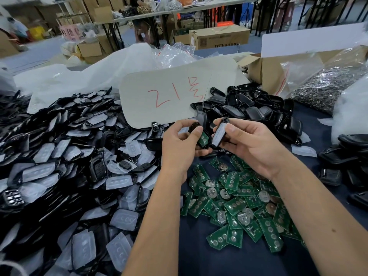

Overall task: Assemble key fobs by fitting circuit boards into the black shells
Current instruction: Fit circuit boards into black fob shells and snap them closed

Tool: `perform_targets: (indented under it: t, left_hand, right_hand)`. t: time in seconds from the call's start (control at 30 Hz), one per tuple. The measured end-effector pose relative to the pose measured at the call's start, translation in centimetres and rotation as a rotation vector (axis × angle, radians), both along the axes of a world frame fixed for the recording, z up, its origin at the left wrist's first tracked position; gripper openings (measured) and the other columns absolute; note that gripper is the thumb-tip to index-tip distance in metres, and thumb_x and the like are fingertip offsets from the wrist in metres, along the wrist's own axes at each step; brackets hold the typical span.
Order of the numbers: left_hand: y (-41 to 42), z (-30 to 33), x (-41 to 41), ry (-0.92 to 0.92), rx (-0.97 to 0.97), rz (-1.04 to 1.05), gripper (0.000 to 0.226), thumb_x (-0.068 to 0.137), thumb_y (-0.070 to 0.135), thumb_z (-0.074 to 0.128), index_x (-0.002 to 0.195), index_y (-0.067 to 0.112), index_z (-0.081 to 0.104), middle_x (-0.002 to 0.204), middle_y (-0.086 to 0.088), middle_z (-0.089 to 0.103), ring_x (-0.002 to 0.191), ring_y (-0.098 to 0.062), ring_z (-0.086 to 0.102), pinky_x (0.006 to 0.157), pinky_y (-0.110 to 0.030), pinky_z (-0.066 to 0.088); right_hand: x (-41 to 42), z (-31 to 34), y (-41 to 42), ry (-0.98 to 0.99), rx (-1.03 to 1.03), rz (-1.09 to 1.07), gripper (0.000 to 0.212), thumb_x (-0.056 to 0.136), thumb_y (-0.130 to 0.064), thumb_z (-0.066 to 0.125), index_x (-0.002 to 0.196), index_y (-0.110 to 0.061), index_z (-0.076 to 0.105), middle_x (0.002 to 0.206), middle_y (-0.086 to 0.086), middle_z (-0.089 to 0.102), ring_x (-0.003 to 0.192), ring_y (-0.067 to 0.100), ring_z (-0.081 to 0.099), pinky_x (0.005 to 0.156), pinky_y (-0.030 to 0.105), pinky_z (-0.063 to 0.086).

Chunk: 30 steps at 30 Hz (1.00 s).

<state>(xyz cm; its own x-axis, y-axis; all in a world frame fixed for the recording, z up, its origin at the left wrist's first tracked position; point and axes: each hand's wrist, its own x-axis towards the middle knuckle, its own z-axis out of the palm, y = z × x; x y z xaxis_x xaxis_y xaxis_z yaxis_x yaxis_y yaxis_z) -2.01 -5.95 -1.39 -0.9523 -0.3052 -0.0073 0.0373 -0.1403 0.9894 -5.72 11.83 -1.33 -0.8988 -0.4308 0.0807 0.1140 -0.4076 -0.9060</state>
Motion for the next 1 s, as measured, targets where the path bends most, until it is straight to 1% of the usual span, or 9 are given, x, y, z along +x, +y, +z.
perform_targets:
  t: [0.2, 0.37, 0.43, 0.5, 0.57, 0.63, 0.8, 0.93, 1.0]
  left_hand:
    - [-0.2, 0.1, -0.2, -0.014, 0.018, -0.009, 0.024, 0.097, 0.006, 0.070, 0.109, 0.026, 0.076, 0.108, -0.042, 0.058, 0.056, -0.028, 0.071, 0.058, -0.026, 0.060]
    - [-0.3, -0.1, -0.3, -0.005, 0.007, -0.052, 0.042, 0.093, -0.005, 0.065, 0.119, 0.025, 0.076, 0.112, -0.025, 0.066, 0.066, -0.027, 0.074, 0.065, -0.029, 0.063]
    - [-0.2, -0.2, -0.4, 0.008, 0.008, -0.055, 0.043, 0.091, -0.007, 0.065, 0.115, 0.027, 0.076, 0.100, -0.019, 0.071, 0.065, -0.025, 0.074, 0.065, -0.030, 0.063]
    - [-0.1, -0.2, -0.4, 0.013, -0.005, -0.028, 0.036, 0.091, -0.005, 0.068, 0.112, 0.024, 0.075, 0.086, -0.009, 0.072, 0.061, -0.024, 0.073, 0.066, -0.034, 0.064]
    - [-0.1, -0.2, -0.3, 0.012, -0.049, 0.007, 0.023, 0.091, -0.001, 0.072, 0.108, 0.014, 0.072, 0.083, -0.006, 0.074, 0.060, -0.026, 0.074, 0.069, -0.041, 0.065]
    - [0.0, -0.2, -0.2, 0.030, -0.108, 0.029, 0.012, 0.090, 0.004, 0.076, 0.099, 0.010, 0.070, 0.081, -0.001, 0.077, 0.060, -0.026, 0.075, 0.068, -0.041, 0.065]
    - [0.6, 0.0, 0.2, 0.100, -0.316, 0.022, 0.010, 0.087, 0.010, 0.082, 0.086, 0.016, 0.074, 0.077, -0.004, 0.076, 0.065, -0.021, 0.075, 0.062, -0.029, 0.062]
    - [1.2, -0.1, 0.1, 0.143, -0.420, -0.016, 0.005, 0.089, 0.010, 0.080, 0.088, 0.015, 0.080, 0.077, -0.001, 0.076, 0.072, -0.019, 0.075, 0.067, -0.039, 0.066]
    - [1.3, -0.1, 0.1, 0.155, -0.443, -0.032, 0.006, 0.092, 0.010, 0.077, 0.091, 0.016, 0.081, 0.080, 0.001, 0.077, 0.074, -0.017, 0.075, 0.068, -0.038, 0.066]
  right_hand:
    - [-0.1, -0.1, -0.1, 0.018, 0.048, -0.037, 0.029, 0.089, -0.019, 0.068, 0.115, -0.006, 0.077, 0.108, 0.015, 0.075, 0.100, 0.024, 0.071, 0.088, 0.034, 0.060]
    - [-0.3, -0.2, -0.1, 0.028, 0.081, -0.090, 0.031, 0.088, -0.019, 0.070, 0.114, -0.004, 0.075, 0.108, 0.016, 0.073, 0.096, 0.023, 0.071, 0.086, 0.033, 0.060]
    - [-0.3, -0.2, -0.1, 0.031, 0.078, -0.106, 0.031, 0.087, -0.018, 0.070, 0.113, -0.003, 0.075, 0.105, 0.014, 0.074, 0.094, 0.022, 0.072, 0.083, 0.031, 0.060]
    - [-0.3, -0.3, -0.1, 0.039, 0.082, -0.122, 0.031, 0.087, -0.018, 0.070, 0.112, -0.001, 0.074, 0.099, 0.010, 0.076, 0.090, 0.019, 0.073, 0.082, 0.030, 0.060]
    - [-0.3, -0.3, -0.2, 0.048, 0.095, -0.142, 0.032, 0.086, -0.019, 0.071, 0.112, -0.001, 0.074, 0.095, 0.008, 0.078, 0.088, 0.017, 0.074, 0.080, 0.028, 0.061]
    - [-0.3, -0.3, -0.4, 0.053, 0.106, -0.163, 0.031, 0.084, -0.020, 0.073, 0.109, -0.003, 0.076, 0.096, 0.009, 0.079, 0.087, 0.018, 0.076, 0.080, 0.029, 0.061]
    - [0.0, -0.6, -0.9, 0.041, 0.165, -0.226, 0.022, 0.078, -0.026, 0.079, 0.095, -0.012, 0.082, 0.096, 0.013, 0.080, 0.087, 0.021, 0.078, 0.078, 0.031, 0.063]
    - [0.1, -0.8, -1.2, 0.033, 0.198, -0.293, 0.007, 0.082, -0.021, 0.081, 0.087, -0.015, 0.083, 0.085, 0.007, 0.080, 0.077, 0.014, 0.076, 0.072, 0.026, 0.061]
    - [0.1, -0.8, -1.2, 0.045, 0.231, -0.322, 0.004, 0.087, -0.018, 0.081, 0.089, -0.015, 0.083, 0.086, 0.007, 0.080, 0.077, 0.014, 0.076, 0.073, 0.027, 0.062]
